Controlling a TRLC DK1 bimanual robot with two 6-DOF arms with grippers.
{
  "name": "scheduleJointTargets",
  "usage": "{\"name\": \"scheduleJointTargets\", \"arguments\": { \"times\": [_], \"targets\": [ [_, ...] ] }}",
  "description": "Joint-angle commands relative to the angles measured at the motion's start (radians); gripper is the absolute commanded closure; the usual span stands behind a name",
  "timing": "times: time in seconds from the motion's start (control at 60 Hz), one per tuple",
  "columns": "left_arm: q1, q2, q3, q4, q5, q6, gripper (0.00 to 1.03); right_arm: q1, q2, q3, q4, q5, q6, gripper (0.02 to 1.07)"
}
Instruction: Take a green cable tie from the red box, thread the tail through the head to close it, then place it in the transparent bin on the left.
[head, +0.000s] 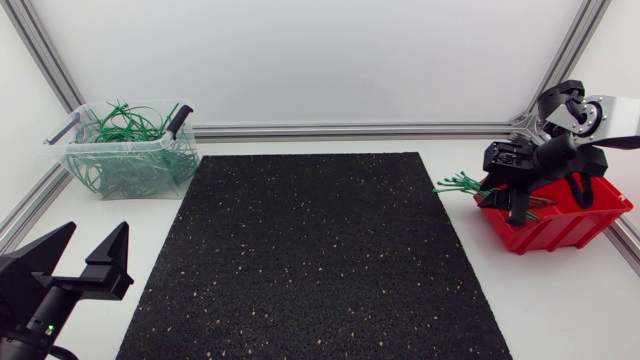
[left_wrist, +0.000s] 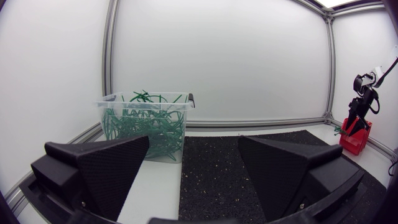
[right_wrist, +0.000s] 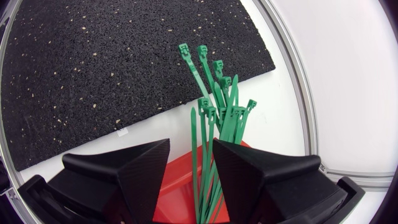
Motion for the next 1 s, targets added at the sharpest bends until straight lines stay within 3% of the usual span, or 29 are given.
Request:
{"name": "scheduleJointTargets", "arguments": {
  "times": [0.0,0.3,0.45,0.567,0.983],
  "targets": [
    [-0.005,0.001,-0.038,-0.023,0.002,-0.013,0.03,0.007,0.025,-0.012,0.015,0.004,-0.024,0.57],
    [-0.005,0.001,-0.038,-0.023,0.002,-0.013,0.03,0.013,0.067,-0.038,0.083,0.027,-0.021,0.58],
    [-0.006,0.001,-0.039,-0.023,0.002,-0.013,0.03,0.011,0.042,-0.064,0.081,0.021,-0.025,0.87],
    [-0.008,0.001,-0.039,-0.023,0.002,-0.013,0.03,0.013,0.014,-0.084,0.077,0.017,-0.033,0.93],
    [-0.008,0.001,-0.038,-0.023,0.002,-0.012,0.03,0.008,-0.176,-0.173,0.020,-0.003,-0.076,0.95]
  ]
}}
